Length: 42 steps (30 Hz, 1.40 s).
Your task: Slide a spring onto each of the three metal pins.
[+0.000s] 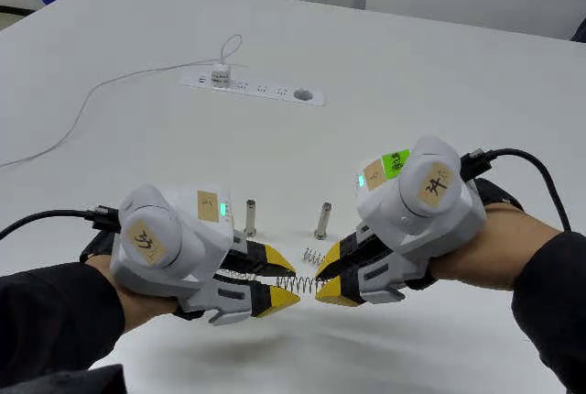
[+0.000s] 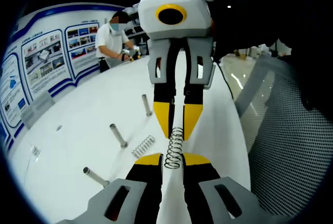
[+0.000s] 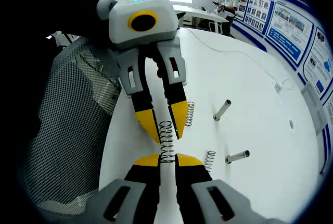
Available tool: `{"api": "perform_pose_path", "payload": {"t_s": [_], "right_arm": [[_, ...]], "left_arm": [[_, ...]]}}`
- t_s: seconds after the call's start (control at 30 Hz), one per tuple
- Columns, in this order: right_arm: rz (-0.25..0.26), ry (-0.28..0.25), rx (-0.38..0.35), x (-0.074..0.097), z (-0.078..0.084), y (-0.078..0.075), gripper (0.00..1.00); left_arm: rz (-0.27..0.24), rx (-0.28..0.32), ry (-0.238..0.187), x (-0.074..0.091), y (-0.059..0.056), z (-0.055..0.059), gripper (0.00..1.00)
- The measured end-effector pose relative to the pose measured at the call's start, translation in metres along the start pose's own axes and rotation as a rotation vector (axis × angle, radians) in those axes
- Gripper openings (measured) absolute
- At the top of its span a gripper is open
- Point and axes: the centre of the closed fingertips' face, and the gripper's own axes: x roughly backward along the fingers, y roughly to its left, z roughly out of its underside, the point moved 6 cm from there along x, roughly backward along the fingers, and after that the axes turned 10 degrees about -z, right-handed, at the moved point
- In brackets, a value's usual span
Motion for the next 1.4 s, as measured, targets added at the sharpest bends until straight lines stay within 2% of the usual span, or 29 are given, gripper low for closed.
{"api": "perform_pose_path", "payload": {"t_s": [0.33,0.53,0.8,1.4], "right_arm": [[0.01,-0.001,0.019,0.009,-0.009,0.006,0.11],[0.015,-0.03,0.051,0.015,-0.027,0.008,0.11],[0.015,-0.055,0.096,0.013,-0.047,0.013,0.11],[0.018,-0.061,0.075,0.01,-0.042,0.012,0.15]], "left_arm": [[0.01,-0.023,0.009,-0.001,-0.003,0.001,0.12],[0.014,-0.027,0.014,-0.001,-0.004,0.002,0.12],[0.017,-0.027,0.007,-0.002,-0.006,0.0,0.11],[0.023,-0.015,-0.013,-0.002,-0.006,-0.003,0.11]]}}
